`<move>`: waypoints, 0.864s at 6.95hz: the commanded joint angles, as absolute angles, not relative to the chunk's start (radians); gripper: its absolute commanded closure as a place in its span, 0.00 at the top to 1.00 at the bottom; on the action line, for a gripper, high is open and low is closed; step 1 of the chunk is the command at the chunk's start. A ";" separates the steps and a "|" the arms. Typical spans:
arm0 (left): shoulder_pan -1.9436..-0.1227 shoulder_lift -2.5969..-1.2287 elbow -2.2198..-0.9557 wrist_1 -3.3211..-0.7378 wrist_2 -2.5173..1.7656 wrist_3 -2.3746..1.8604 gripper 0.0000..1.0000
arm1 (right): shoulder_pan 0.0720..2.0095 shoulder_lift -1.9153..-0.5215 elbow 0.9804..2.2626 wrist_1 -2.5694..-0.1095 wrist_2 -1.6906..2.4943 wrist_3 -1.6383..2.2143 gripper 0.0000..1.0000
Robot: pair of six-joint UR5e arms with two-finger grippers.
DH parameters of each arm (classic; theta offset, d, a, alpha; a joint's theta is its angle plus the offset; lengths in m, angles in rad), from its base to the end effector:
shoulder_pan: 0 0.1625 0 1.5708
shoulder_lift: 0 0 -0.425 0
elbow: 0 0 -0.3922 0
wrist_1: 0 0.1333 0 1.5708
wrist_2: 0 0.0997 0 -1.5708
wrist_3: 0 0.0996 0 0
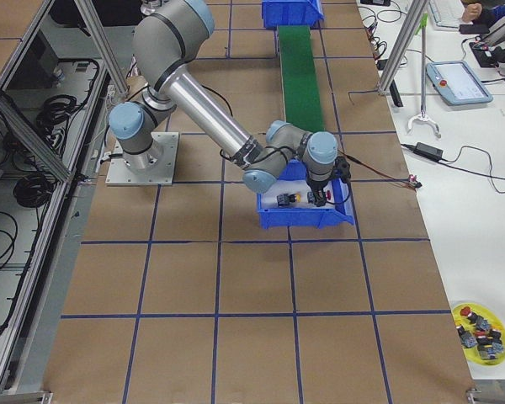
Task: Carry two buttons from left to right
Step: 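Release the red button and raise the right gripper out of the bin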
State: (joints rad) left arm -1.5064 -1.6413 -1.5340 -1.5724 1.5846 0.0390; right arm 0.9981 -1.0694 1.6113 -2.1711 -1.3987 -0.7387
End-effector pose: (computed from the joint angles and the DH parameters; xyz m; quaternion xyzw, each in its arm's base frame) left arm -0.0983 -0.5255 0.4702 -0.0126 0.9997 0.0180 0.0060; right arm -0.2235 -0.6240 0.2408 -0.0851 0.9922 -0.0754 0.0504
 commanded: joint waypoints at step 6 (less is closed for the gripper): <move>-1.506 -1.634 -1.539 -1.572 1.585 0.038 1.00 | 1.167 -1.503 1.591 -1.824 -1.480 -0.473 1.00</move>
